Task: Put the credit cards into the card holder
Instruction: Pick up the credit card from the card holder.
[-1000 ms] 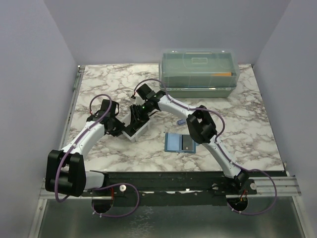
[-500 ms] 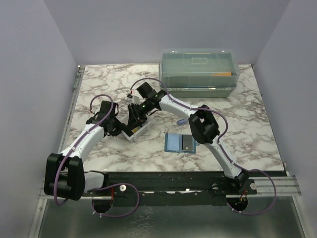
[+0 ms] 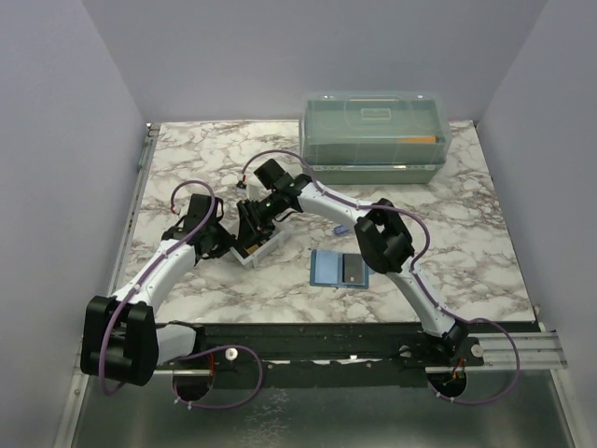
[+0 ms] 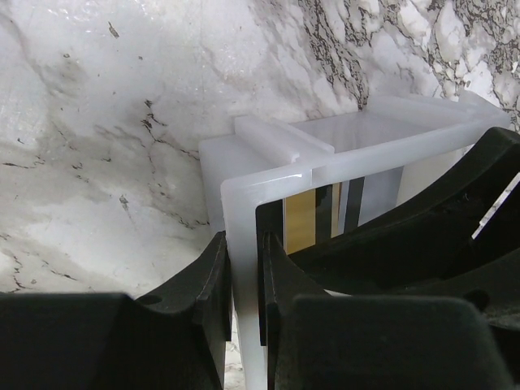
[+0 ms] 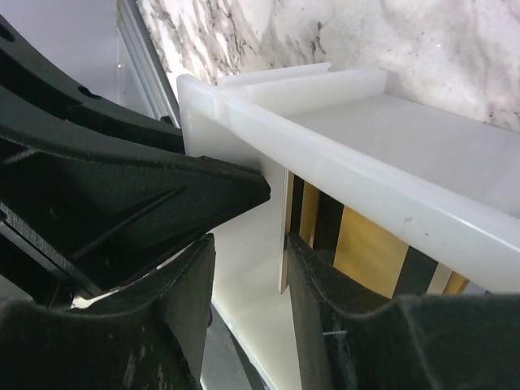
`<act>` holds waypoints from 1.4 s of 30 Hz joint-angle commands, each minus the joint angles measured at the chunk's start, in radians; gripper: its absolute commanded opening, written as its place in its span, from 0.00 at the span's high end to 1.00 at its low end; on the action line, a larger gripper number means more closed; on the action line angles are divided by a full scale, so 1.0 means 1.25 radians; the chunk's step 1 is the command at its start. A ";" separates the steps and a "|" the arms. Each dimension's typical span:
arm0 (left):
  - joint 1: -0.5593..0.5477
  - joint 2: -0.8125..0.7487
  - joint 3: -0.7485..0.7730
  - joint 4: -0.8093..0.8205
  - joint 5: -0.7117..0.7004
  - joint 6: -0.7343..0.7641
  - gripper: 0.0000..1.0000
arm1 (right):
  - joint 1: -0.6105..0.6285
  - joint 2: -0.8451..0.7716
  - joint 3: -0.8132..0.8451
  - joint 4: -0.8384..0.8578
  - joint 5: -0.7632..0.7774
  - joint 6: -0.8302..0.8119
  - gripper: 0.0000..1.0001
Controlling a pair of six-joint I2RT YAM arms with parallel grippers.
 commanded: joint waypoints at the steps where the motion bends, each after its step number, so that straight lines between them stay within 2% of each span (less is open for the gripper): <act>1: -0.006 -0.034 -0.024 0.058 0.057 0.013 1.00 | 0.004 -0.009 -0.014 -0.042 0.086 -0.020 0.54; 7: -0.006 -0.096 -0.091 0.149 0.074 0.059 1.00 | 0.003 -0.031 -0.057 -0.005 0.059 0.007 0.55; 12: -0.006 -0.096 -0.097 0.189 0.118 0.069 1.00 | 0.004 -0.044 -0.099 -0.035 0.158 -0.031 0.64; 14: -0.005 -0.084 -0.095 0.193 0.127 0.062 1.00 | 0.006 -0.044 -0.100 -0.037 0.170 -0.046 0.64; 21: -0.006 -0.071 -0.088 0.205 0.133 0.053 1.00 | 0.019 -0.015 -0.078 -0.019 0.103 -0.029 0.59; 28: -0.005 -0.066 -0.087 0.210 0.137 0.052 1.00 | 0.020 0.039 -0.029 -0.034 0.017 -0.035 0.58; 34: -0.006 -0.072 -0.094 0.210 0.132 0.054 1.00 | 0.020 0.021 -0.066 -0.010 -0.047 -0.034 0.63; 36: -0.006 -0.075 -0.098 0.210 0.129 0.056 1.00 | 0.020 0.015 -0.072 -0.016 -0.011 -0.039 0.61; 39: -0.005 -0.077 -0.103 0.210 0.134 0.059 1.00 | 0.020 0.041 -0.031 -0.079 0.051 -0.055 0.51; 42: -0.005 -0.077 -0.105 0.210 0.137 0.060 1.00 | 0.020 0.073 0.003 -0.098 0.050 -0.050 0.50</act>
